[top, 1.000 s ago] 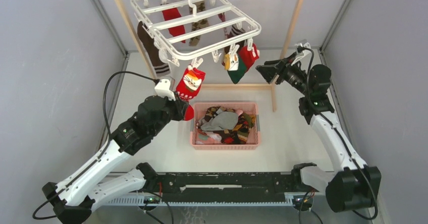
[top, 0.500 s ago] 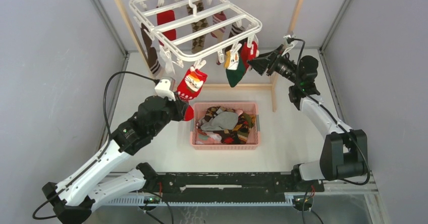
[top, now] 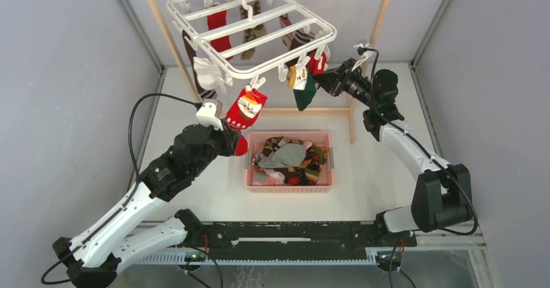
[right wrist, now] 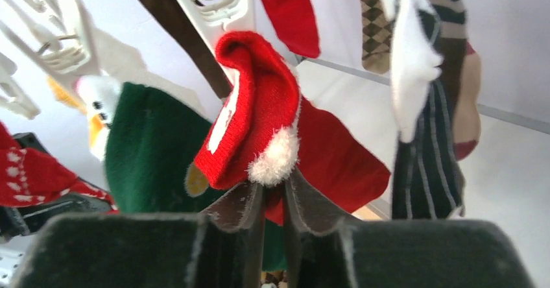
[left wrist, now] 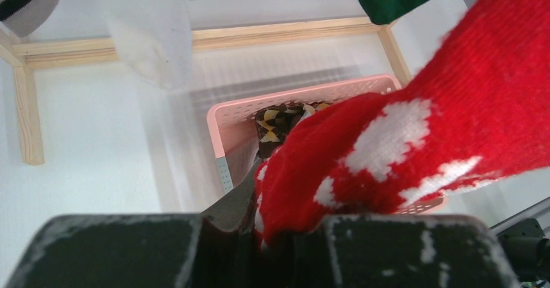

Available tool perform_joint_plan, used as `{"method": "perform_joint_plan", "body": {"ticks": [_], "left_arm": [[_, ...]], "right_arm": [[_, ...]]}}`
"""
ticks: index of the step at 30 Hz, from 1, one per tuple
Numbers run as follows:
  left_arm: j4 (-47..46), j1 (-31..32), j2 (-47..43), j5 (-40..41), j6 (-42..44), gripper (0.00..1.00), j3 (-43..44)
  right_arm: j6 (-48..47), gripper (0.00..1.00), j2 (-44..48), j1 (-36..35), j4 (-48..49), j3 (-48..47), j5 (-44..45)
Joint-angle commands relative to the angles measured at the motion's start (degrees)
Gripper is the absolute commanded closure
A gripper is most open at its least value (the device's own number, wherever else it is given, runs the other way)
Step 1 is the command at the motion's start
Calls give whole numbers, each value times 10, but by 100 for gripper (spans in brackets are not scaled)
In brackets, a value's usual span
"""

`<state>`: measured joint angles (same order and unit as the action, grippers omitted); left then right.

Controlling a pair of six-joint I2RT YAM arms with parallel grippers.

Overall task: Remove the socks clipped to the hanger
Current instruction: Adjust the hanger on the clothesline, then remove the sock from the hanger.

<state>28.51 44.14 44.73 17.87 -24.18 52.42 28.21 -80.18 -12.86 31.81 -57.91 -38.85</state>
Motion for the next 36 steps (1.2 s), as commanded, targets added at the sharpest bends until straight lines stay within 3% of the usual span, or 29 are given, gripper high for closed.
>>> {"method": "perform_joint_plan", "body": {"ticks": [1, 5, 9, 13, 14, 16, 18, 27, 36], "left_arm": [[-7, 2, -12, 6, -10, 83, 24], [-6, 3, -14, 7, -10, 77, 22], [2, 3, -2, -2, -8, 48, 30], [12, 2, 14, -15, -6, 26, 37], [11, 2, 14, -20, -6, 15, 37], [12, 2, 12, -25, -7, 11, 36], [12, 2, 8, -27, -7, 1, 37], [32, 4, -25, -28, -14, 0, 47], [46, 5, -62, -33, -19, 0, 42]], "right_arm": [[-17, 86, 11, -3, -8, -24, 47], [-26, 96, 26, -5, -22, -24, 47], [-61, 99, 59, -14, -69, -21, 55], [-102, 100, 111, -24, -130, -9, 87], [-112, 100, 125, -26, -148, -4, 93], [-129, 100, 153, -31, -173, 6, 106], [-143, 100, 182, -37, -200, 17, 121], [-193, 100, 267, -114, -278, 30, 177], [-213, 100, 260, -231, -283, 13, 223]]}}
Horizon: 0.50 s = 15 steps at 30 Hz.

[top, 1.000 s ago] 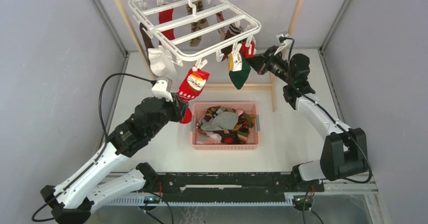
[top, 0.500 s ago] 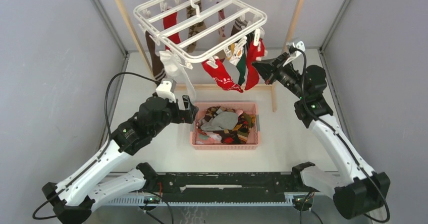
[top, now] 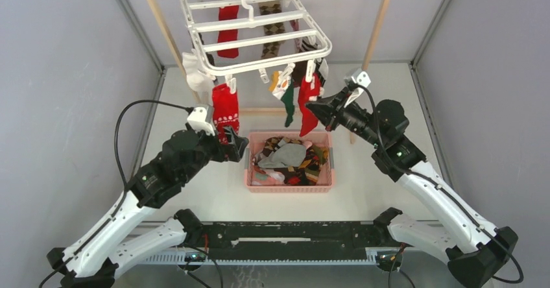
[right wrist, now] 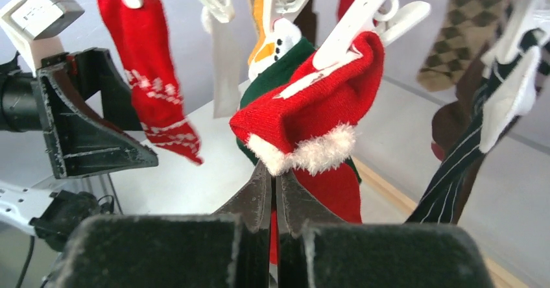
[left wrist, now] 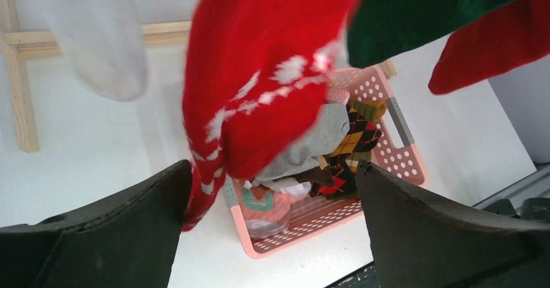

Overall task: Remove the socks clipped to the hanger
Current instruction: Remove the sock from the hanger.

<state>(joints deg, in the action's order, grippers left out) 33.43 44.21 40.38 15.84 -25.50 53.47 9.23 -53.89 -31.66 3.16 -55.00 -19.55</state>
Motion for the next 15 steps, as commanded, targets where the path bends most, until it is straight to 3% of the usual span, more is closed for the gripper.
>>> {"method": "perform_joint_plan", "body": {"ticks": [1, 10, 15], "left_arm": [[-3, 5, -23, -15, -6, 0, 30], [-27, 21, -69, -46, -3, 0, 14], [-71, 34, -75, -85, -4, 0, -9]], "right_arm": [[-24, 100, -9, -56, 4, -21, 33], [-29, 100, -104, -146, 20, -80, 43], [-9, 100, -149, -161, 43, -113, 17]]}}
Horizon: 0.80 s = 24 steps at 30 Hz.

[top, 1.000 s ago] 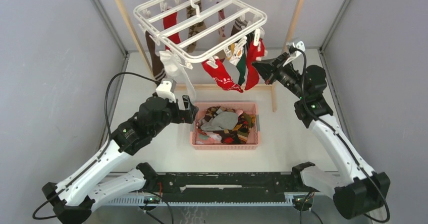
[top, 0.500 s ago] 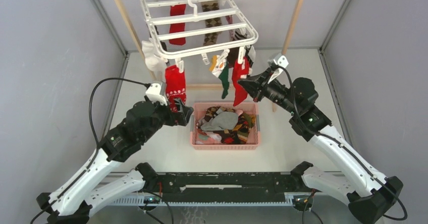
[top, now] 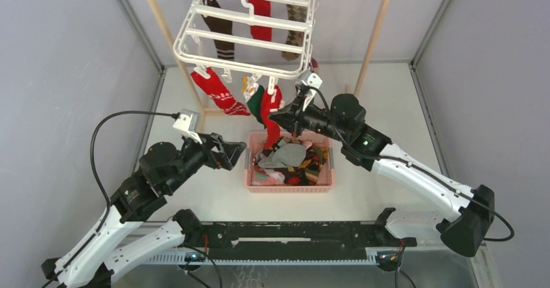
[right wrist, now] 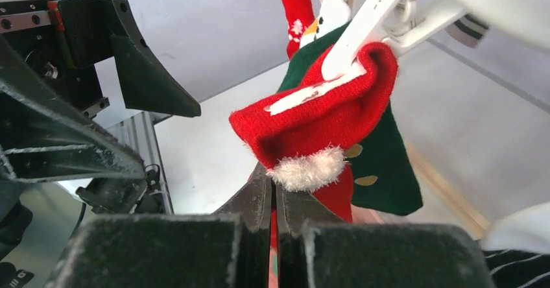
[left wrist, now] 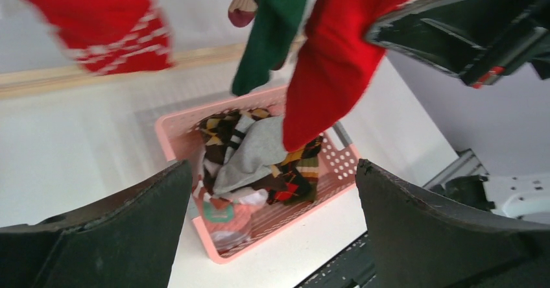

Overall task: Remove the socks clipped to the hanger
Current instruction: Remove the sock from the hanger.

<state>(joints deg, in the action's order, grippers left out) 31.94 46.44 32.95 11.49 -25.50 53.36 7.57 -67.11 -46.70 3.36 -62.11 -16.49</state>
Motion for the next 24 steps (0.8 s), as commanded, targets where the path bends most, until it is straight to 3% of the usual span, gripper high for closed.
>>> {"method": "perform_joint_plan", "body": {"ticks": [1, 18, 24], "left_arm": [[-62, 16, 0, -44, -4, 0, -11], [-202, 71, 74, -24, 18, 0, -51], [-211, 84, 89, 27, 27, 0, -58]], "right_arm": [[10, 100, -23, -13, 41, -48, -16], [109, 100, -32, -35, 84, -54, -36], [131, 100, -31, -45, 93, -53, -45]]}}
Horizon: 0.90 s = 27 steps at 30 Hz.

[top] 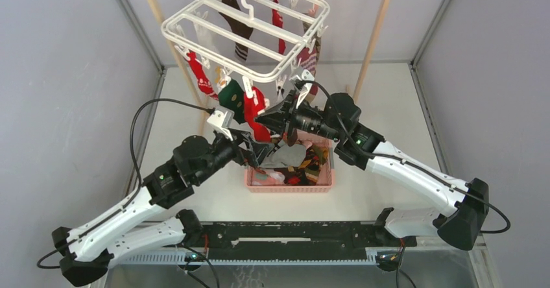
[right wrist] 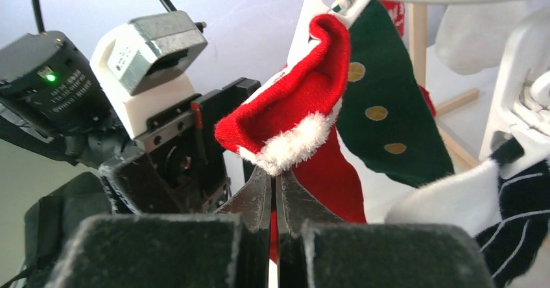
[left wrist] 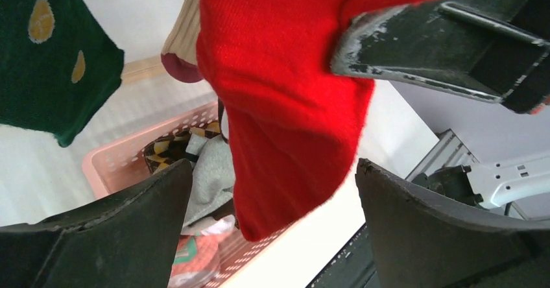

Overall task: Remove the socks clipped to the hanger
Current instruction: Remove the sock from the hanger.

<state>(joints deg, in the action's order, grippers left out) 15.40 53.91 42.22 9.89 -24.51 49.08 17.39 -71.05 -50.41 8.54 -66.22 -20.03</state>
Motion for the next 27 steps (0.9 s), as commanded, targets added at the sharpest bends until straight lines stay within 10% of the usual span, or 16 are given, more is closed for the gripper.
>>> {"method": "perform_joint_plan", "body": {"ticks": [1, 4, 15, 27], "left_arm": [[-51, 11, -6, 55, 18, 0, -21], [-66, 12, -12, 83, 21, 1, -33], [-49, 13, 13, 91, 38, 90, -11], [-39, 13, 6, 122, 40, 92, -7]], "right_arm": [[34, 100, 8, -9, 40, -12, -10], [35, 100, 8, -13, 35, -12, -12], [37, 98, 10, -16, 38, 5, -9], [38, 90, 7, -15, 51, 22, 12]]}}
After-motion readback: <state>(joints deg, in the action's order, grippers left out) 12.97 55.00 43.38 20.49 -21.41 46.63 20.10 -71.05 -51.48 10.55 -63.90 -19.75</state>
